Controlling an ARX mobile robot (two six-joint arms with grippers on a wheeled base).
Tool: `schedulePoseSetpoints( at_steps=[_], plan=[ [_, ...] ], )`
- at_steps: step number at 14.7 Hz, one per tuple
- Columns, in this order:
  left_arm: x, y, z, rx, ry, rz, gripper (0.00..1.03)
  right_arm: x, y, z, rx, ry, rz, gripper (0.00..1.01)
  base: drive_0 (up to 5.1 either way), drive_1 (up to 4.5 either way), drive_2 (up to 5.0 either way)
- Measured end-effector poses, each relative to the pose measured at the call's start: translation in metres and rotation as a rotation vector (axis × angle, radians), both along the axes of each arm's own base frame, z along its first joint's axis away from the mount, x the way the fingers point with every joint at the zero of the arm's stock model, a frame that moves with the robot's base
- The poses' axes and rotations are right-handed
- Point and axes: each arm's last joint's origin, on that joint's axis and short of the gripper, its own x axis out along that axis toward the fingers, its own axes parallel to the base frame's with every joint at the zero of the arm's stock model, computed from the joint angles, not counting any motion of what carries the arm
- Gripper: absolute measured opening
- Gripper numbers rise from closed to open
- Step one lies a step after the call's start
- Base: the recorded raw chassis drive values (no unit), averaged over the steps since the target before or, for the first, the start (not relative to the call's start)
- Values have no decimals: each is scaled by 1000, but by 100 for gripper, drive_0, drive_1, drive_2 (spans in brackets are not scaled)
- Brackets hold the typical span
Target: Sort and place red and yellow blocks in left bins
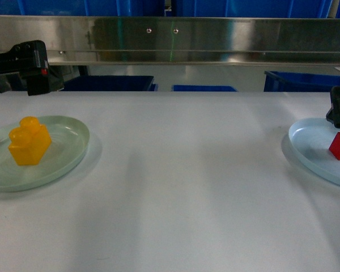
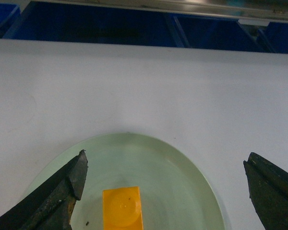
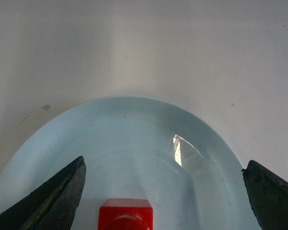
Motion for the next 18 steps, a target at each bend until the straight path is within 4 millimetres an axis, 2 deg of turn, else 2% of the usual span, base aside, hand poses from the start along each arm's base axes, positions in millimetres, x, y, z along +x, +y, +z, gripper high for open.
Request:
schedulePoseSetpoints(
  at_steps=[3,6,9,15,18],
  plan=[
    [2,-4,-7,3,22,-13,98,13,-5,-8,15,24,-5,98,0,0,0],
    [1,-4,-21,12,67,-12,98,12,2,-25,32,100,18,98,0,0,0],
    [2,-3,-24,13,78,-10,98,11,7,-36,30,138,25,98,0,0,0],
    [1,-3,-27,19,80,-16,98,14,6,-42,26,115,15,98,0,0,0],
    [-1,-3,-39,19,124,-19,98,14,7,-43,23,117,20,72,0,0,0]
  ],
)
